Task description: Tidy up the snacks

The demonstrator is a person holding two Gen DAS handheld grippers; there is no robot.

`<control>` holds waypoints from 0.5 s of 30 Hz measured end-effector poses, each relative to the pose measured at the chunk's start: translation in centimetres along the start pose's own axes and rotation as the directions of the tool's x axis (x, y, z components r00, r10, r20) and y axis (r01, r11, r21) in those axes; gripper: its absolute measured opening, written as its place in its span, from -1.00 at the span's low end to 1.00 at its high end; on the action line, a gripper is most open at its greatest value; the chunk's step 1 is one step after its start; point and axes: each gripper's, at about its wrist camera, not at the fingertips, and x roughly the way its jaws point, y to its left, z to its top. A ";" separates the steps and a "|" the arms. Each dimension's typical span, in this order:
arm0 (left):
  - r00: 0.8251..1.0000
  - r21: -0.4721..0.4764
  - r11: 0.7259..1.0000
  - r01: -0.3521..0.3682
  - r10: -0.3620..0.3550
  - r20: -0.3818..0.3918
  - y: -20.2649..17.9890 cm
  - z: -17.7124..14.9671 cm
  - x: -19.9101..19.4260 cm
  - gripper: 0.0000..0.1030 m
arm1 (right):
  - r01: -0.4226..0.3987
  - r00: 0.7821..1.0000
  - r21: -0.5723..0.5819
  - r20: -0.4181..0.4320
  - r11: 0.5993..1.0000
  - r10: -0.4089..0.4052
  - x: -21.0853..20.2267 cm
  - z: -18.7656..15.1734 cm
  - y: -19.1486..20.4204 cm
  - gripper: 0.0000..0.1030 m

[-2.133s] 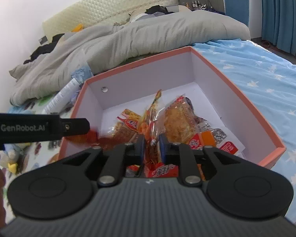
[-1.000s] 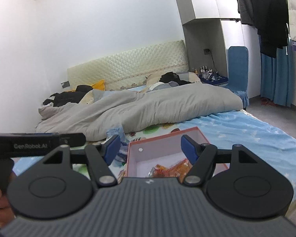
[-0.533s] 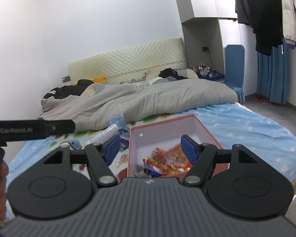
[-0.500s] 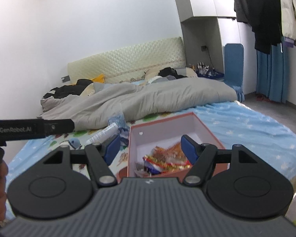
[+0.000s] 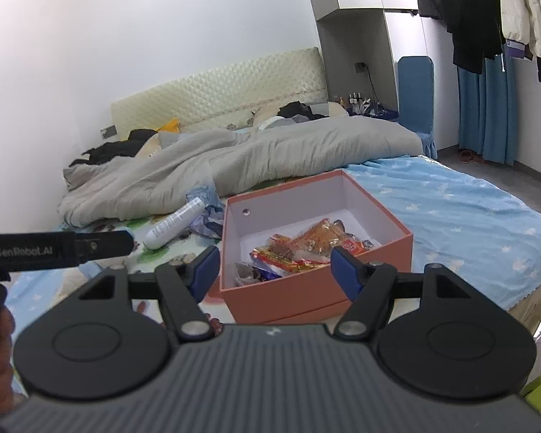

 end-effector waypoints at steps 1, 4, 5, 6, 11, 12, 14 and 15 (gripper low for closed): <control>1.000 0.001 1.000 0.002 -0.002 -0.001 0.0 0.0 0.3 0.43 | 0.000 1.000 0.007 -0.005 1.000 0.000 0.2 -0.1 -0.1 0.37; 1.000 0.009 1.000 -0.002 0.002 -0.004 0.2 0.0 1.4 0.43 | 0.007 1.000 0.022 -0.010 1.000 -0.007 0.8 -0.5 -0.3 0.37; 1.000 0.009 1.000 0.000 0.000 -0.008 0.3 -0.1 1.7 0.43 | 0.011 1.000 0.022 -0.014 1.000 -0.011 0.9 -0.5 -0.3 0.37; 1.000 0.007 1.000 0.002 -0.002 -0.012 0.3 -0.1 2.0 0.43 | 0.012 1.000 0.027 -0.019 1.000 -0.011 1.1 -0.5 -0.4 0.37; 1.000 0.005 1.000 0.003 -0.003 -0.026 0.6 -0.2 3.1 0.43 | 0.031 0.999 0.020 -0.035 0.999 -0.030 2.0 -0.7 -0.3 0.37; 1.000 0.004 1.000 0.004 -0.004 -0.027 0.7 -0.1 3.2 0.43 | 0.033 0.999 0.020 -0.036 0.999 -0.032 2.1 -0.6 -0.4 0.37; 1.000 0.002 1.000 0.000 0.000 -0.025 0.8 0.1 3.5 0.43 | 0.036 0.999 0.013 -0.033 0.999 -0.036 2.1 -0.5 -0.3 0.37; 1.000 0.004 1.000 -0.001 0.001 -0.022 0.9 0.1 3.6 0.43 | 0.037 0.999 0.009 -0.030 0.999 -0.037 2.1 -0.5 -0.2 0.37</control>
